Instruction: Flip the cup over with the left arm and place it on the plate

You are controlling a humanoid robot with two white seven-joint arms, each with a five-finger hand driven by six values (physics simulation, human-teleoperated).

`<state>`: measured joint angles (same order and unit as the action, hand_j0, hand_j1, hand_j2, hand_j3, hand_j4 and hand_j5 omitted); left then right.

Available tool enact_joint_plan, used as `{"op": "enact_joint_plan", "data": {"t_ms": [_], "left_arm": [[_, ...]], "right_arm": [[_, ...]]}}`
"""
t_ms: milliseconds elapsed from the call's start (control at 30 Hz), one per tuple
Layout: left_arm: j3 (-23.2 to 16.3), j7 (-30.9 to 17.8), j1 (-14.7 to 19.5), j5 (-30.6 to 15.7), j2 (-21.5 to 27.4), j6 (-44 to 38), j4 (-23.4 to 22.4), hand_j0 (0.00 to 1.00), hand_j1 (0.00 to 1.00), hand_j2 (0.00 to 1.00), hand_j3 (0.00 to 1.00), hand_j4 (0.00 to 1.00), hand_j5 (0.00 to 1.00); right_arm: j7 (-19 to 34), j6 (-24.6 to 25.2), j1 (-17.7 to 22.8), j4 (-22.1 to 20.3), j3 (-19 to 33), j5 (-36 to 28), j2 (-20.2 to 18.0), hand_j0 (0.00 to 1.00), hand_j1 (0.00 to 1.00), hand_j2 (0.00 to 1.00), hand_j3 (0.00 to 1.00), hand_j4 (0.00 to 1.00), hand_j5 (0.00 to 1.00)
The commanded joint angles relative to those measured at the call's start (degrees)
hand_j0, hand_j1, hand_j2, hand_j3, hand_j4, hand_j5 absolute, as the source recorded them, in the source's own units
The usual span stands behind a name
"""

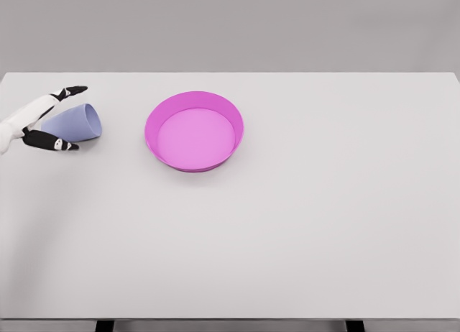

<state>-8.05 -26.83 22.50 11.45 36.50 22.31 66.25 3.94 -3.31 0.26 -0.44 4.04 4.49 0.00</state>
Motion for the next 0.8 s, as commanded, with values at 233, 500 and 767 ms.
{"op": "enact_joint_plan", "data": {"t_ms": [233,500,767], "left_arm": [[0.0,0.1,-0.1,6.7,0.0,-3.4,2.2,1.00,1.00,1.00,1.00,1.00,1.00],[0.0,-0.1,0.3,9.5,-0.5,-6.3,2.7,1.00,1.00,1.00,1.00,1.00,1.00],[-1.5,-0.1,0.4,13.8,-0.5,-11.2,6.3,1.00,1.00,1.00,1.00,1.00,1.00]], "right_arm": [[0.0,0.0,0.0,0.0,0.0,0.0,0.0,1.00,1.00,1.00,1.00,1.00,1.00],[0.0,0.0,0.0,0.0,0.0,0.0,0.0,1.00,1.00,1.00,1.00,1.00,1.00],[-0.1,0.1,0.0,0.0,0.0,0.0,0.0,1.00,1.00,1.00,1.00,1.00,1.00]]}}
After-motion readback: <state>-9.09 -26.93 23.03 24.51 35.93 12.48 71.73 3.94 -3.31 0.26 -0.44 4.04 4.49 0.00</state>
